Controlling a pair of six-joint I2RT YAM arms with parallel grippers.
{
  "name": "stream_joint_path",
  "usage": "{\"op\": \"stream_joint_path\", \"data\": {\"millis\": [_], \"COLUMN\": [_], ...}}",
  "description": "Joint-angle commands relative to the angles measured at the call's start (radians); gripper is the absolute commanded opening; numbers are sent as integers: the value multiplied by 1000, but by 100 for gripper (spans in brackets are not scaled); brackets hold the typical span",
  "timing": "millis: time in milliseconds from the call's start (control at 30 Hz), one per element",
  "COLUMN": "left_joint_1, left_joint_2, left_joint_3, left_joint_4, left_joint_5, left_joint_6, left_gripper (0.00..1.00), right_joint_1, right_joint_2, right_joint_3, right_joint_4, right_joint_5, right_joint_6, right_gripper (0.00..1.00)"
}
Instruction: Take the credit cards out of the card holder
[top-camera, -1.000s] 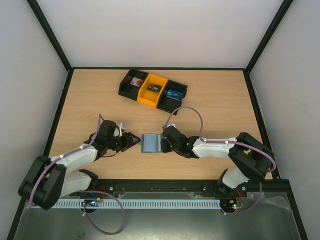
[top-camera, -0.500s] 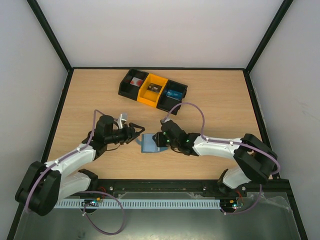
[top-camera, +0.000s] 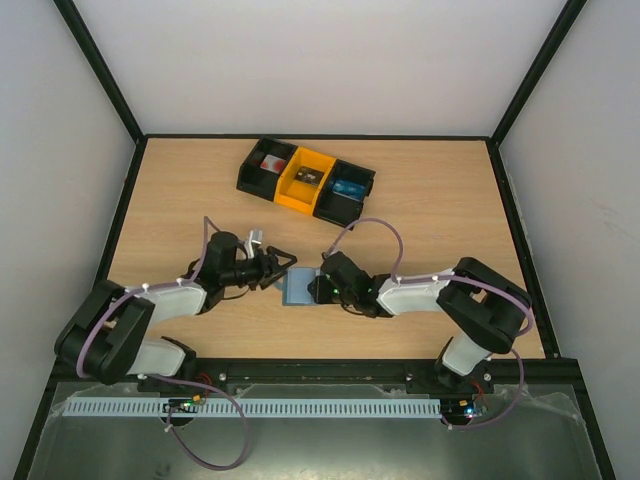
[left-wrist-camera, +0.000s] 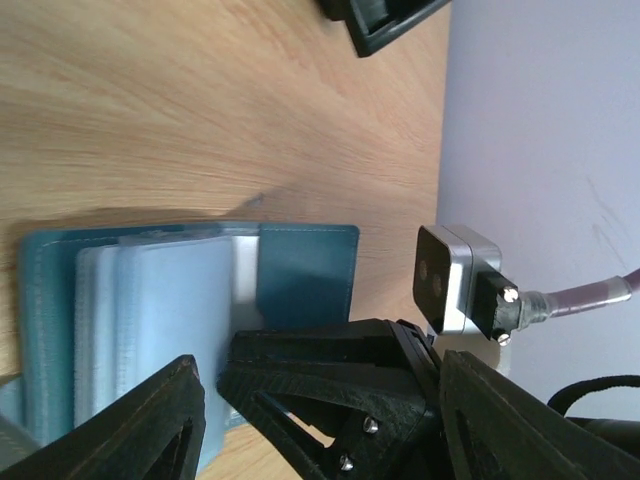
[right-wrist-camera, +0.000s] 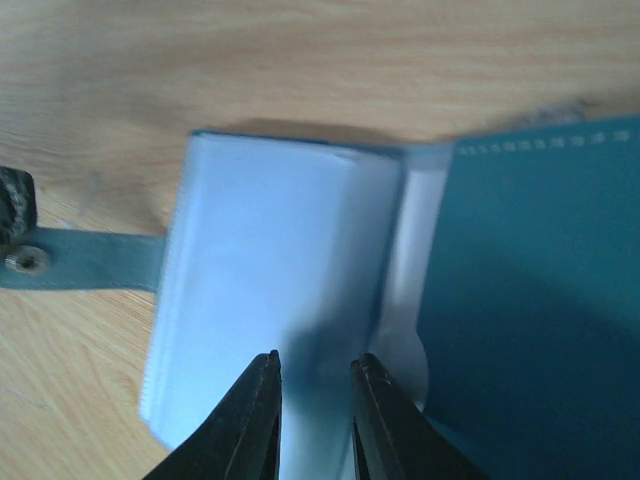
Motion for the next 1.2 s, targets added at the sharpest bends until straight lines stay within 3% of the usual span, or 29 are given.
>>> {"op": "stream_joint_path", "data": {"millis": [0,433,633,1033,1167], "left_joint_1": [-8,-48,-60,-74,-77], "left_joint_2": [63,141,146,141,155], "left_joint_3": [-31,-5,25,23,23], "left_joint_4": [105,58,-78,-117,-71], "left_joint_5": [11,-4,-59,-73,-36], "left_joint_6": [2,59,146,161,136], "left_gripper": [65,66,66,66,61], "right_joint_1": [-2,-2,-2,-2,-3], "right_joint_2": [29,55,57,59,71], "right_joint_3": [-50,-122,-142,-174,-175], "right_joint_4": [84,174,193,225,241], "right_joint_5": [-2,1,-9,-13,-22], "right_joint_6": [25,42,57,72,77], "right_gripper": [20,3,4,4,4]}}
